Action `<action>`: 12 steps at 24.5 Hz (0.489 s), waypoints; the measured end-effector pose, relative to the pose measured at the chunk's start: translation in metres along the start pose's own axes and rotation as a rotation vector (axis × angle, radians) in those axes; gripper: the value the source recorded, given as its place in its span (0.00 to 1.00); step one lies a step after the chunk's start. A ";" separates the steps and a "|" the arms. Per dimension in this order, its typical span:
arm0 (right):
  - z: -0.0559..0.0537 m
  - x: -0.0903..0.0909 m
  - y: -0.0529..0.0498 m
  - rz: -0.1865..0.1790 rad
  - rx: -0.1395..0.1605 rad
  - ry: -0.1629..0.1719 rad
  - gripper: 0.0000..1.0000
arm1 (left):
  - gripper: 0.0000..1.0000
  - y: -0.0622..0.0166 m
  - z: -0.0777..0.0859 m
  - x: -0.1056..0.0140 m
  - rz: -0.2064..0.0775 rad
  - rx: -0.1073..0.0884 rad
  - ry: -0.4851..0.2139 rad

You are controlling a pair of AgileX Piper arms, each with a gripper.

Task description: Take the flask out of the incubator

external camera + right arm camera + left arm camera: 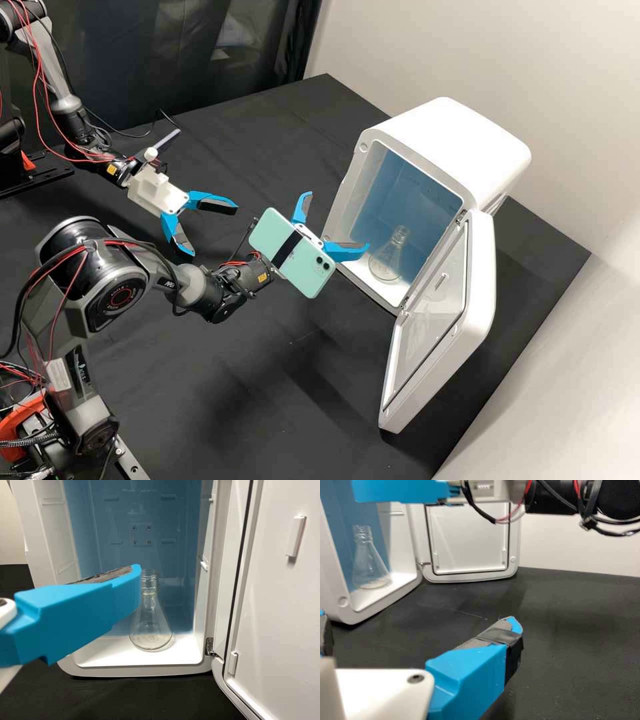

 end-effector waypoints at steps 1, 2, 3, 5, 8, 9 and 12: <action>0.000 0.000 0.000 0.000 0.000 0.000 1.00 | 1.00 0.0034 -0.002 -0.002 0.015 0.001 0.001; 0.000 0.000 0.000 0.000 0.000 0.000 1.00 | 1.00 0.0046 -0.002 -0.003 0.024 -0.004 0.000; 0.000 0.000 0.000 0.000 0.000 0.000 1.00 | 1.00 0.0081 -0.004 -0.006 0.046 -0.012 0.002; 0.000 0.000 0.000 0.000 0.000 0.000 1.00 | 1.00 0.0121 -0.006 -0.008 0.073 -0.016 0.001; 0.000 0.000 0.000 0.001 0.000 0.001 1.00 | 1.00 0.0148 -0.007 -0.011 0.093 -0.025 -0.002; 0.000 0.000 0.000 0.001 0.000 0.001 1.00 | 1.00 0.0148 -0.006 -0.012 0.092 -0.026 -0.005; 0.000 0.000 0.000 0.002 0.006 0.000 1.00 | 1.00 0.0149 -0.006 -0.012 0.093 -0.025 -0.006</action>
